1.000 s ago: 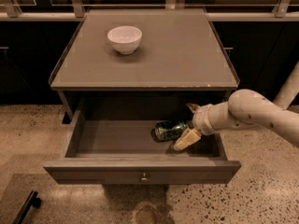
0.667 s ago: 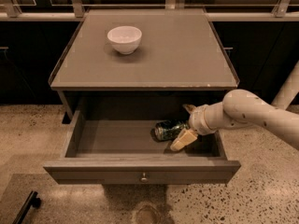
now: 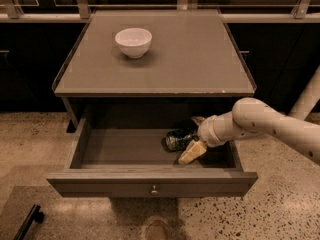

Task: Pick green can from middle drawer and place on counter

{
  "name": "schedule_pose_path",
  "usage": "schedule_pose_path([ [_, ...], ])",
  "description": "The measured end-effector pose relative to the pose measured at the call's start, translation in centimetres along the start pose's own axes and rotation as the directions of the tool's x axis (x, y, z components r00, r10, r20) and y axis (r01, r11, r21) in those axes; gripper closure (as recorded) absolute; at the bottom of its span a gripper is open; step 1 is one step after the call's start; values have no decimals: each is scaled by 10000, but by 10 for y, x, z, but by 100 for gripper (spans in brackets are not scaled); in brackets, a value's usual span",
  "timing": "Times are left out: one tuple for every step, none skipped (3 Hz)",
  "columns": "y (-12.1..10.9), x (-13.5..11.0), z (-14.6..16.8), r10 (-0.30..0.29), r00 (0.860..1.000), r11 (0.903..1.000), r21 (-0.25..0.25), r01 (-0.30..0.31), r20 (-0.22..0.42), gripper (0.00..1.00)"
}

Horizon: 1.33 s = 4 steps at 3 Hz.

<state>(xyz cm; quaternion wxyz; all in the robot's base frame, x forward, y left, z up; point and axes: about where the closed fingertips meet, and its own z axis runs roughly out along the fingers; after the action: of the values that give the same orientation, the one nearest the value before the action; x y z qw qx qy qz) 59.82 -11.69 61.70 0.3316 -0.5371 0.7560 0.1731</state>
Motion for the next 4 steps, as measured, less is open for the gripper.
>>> schedule_pose_path([
  [0, 0, 0, 0, 10000, 10000, -1, 0, 0, 19],
  [0, 0, 0, 0, 10000, 10000, -1, 0, 0, 50],
  [0, 0, 0, 0, 10000, 10000, -2, 0, 0, 73],
  [0, 0, 0, 0, 10000, 10000, -2, 0, 0, 96],
])
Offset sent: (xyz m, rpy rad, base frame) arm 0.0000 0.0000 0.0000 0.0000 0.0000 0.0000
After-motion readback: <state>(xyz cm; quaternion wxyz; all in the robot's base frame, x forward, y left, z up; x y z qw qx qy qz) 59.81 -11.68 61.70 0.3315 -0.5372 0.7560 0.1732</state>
